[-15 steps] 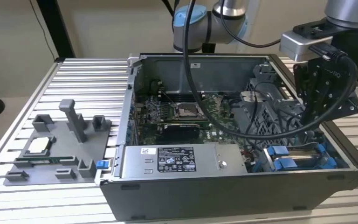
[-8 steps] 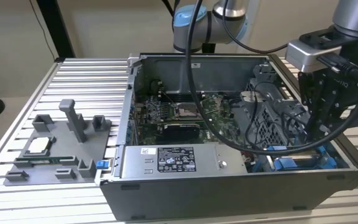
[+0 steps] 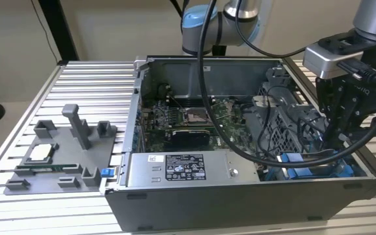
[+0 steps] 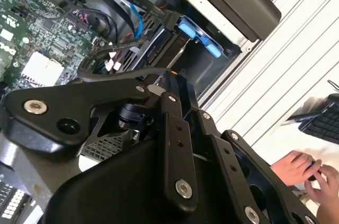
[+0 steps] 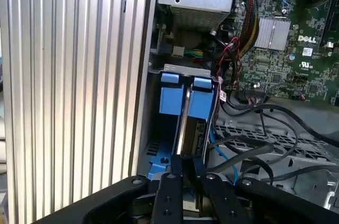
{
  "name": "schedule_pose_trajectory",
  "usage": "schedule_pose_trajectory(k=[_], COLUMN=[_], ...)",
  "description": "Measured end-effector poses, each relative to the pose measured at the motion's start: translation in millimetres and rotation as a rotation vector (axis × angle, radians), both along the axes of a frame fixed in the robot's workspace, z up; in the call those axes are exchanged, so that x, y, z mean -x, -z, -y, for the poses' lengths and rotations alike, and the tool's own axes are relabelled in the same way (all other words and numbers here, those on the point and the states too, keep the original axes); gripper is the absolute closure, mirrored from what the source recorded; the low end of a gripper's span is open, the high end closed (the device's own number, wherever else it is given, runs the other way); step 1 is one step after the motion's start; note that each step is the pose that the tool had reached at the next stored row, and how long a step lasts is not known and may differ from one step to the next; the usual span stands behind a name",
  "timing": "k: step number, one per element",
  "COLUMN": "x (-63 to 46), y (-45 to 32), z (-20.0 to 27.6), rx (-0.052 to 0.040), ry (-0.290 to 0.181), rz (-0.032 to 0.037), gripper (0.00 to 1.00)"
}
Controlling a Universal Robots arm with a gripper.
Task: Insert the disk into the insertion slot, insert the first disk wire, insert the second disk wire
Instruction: 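Insert the first disk wire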
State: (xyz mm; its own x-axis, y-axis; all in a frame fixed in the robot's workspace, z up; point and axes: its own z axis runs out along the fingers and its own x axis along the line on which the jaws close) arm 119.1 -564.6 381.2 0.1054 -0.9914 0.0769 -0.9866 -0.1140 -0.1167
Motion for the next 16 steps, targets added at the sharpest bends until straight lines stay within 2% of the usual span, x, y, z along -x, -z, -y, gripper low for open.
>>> schedule_pose_trajectory(k=[2,3,5,7,8,9,13,15,16], x=[-0.1,-0.1,-0.1,-0.1,-0.2,-0.5,-2.9,-4.8,-6.2], y=[-0.1,0.0,0.0,0.0,0.0,0.0,0.0,0.1,0.2], z=[0.1,0.2,0.1,0.3,0.5,0.8,1.6,2.0,2.2], rx=[-0.0006,-0.0077,-0.033,-0.0521,-0.0574,-0.0589,-0.0597,-0.061,-0.0624], ry=[0.0,0.0,0.0,0.0,0.0,0.001,0.003,0.004,0.004], rz=[0.0,-0.0011,-0.0106,-0.0252,-0.036,-0.0507,-0.1221,-0.1543,-0.1682], gripper=[1.0,1.0,1.0,1.0,1.0,1.0,1.0,1.0,1.0])
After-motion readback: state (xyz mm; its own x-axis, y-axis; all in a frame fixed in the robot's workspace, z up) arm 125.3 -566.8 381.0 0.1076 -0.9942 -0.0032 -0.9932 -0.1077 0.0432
